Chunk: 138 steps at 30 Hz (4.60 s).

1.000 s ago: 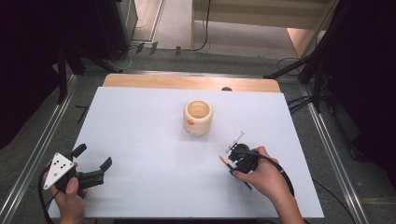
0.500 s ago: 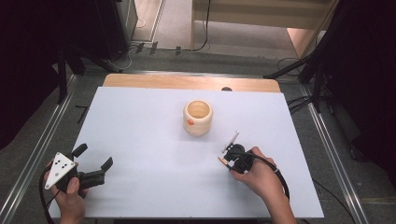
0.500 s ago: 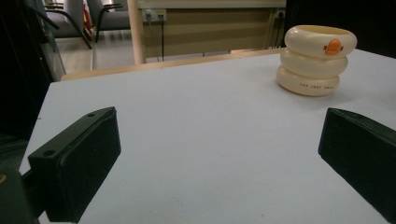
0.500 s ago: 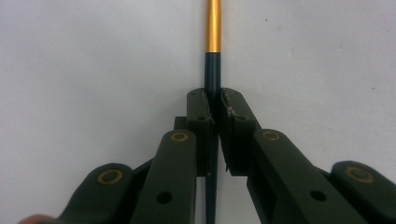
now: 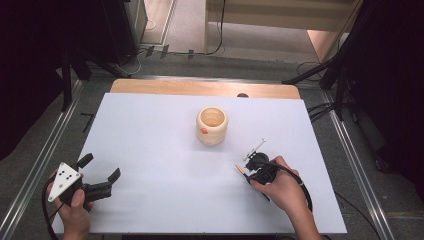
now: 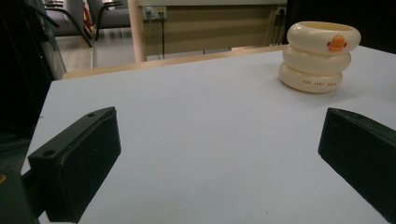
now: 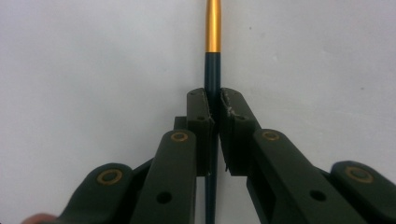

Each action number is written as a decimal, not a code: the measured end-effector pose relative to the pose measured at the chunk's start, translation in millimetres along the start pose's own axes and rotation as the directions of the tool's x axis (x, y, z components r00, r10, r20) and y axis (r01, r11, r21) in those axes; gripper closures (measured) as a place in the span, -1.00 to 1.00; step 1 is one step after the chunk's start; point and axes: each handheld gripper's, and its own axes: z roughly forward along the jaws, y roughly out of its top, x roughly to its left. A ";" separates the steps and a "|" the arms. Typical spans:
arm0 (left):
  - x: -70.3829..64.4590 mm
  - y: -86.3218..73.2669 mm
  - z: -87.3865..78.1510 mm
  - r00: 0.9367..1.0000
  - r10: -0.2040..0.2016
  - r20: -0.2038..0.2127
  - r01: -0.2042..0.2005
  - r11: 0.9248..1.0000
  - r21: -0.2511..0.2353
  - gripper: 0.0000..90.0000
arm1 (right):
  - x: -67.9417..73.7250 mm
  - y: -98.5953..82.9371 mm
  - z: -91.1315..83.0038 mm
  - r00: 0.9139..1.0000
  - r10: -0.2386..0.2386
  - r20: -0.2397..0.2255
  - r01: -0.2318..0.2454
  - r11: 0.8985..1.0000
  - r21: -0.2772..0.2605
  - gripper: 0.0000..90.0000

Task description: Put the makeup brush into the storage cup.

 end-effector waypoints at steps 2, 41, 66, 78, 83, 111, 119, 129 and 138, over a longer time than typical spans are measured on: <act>0.3 0.0 0.1 1.000 0.000 0.000 0.000 1.000 0.001 -1.00 | -0.8 -0.9 -4.1 1.000 -0.002 -0.004 0.002 1.000 -0.029 0.87; 0.0 0.3 -0.1 1.000 -0.001 0.000 0.001 1.000 -0.001 -1.00 | -5.8 -14.7 -36.4 0.991 0.116 0.073 -0.045 0.782 -0.621 0.87; -0.5 0.4 -0.4 1.000 0.000 0.001 0.000 1.000 -0.002 -1.00 | -0.3 -18.9 -28.8 0.992 0.120 0.037 -0.040 0.579 -0.814 0.87; -2.9 -0.1 -0.4 1.000 -0.005 0.001 0.005 1.000 0.000 -1.00 | -0.4 -13.2 -27.3 0.993 0.113 0.022 -0.038 0.507 -0.861 0.87; -2.6 -0.3 -1.1 1.000 -0.005 0.000 0.005 1.000 0.001 -1.00 | -2.9 -9.6 -30.7 0.993 0.118 0.010 -0.049 0.489 -0.871 0.87; -3.9 -0.4 -0.3 1.000 -0.008 0.010 0.008 1.000 -0.002 -1.00 | -7.6 35.4 -59.0 0.995 0.095 0.025 -0.019 0.438 -0.899 0.87; -3.8 -0.4 -0.5 1.000 -0.008 0.010 0.008 1.000 -0.002 -1.00 | -6.4 43.9 -61.7 0.996 0.091 0.019 -0.021 0.424 -0.905 0.87; -3.8 -0.4 -0.3 1.000 -0.007 0.012 0.007 1.000 -0.002 -1.00 | -5.1 56.3 -65.5 0.997 0.080 0.023 -0.012 0.411 -0.912 0.87; -3.8 -0.4 -0.3 1.000 -0.006 0.013 0.006 1.000 -0.002 -1.00 | -3.4 64.6 -68.5 0.997 0.074 0.027 -0.005 0.405 -0.914 0.87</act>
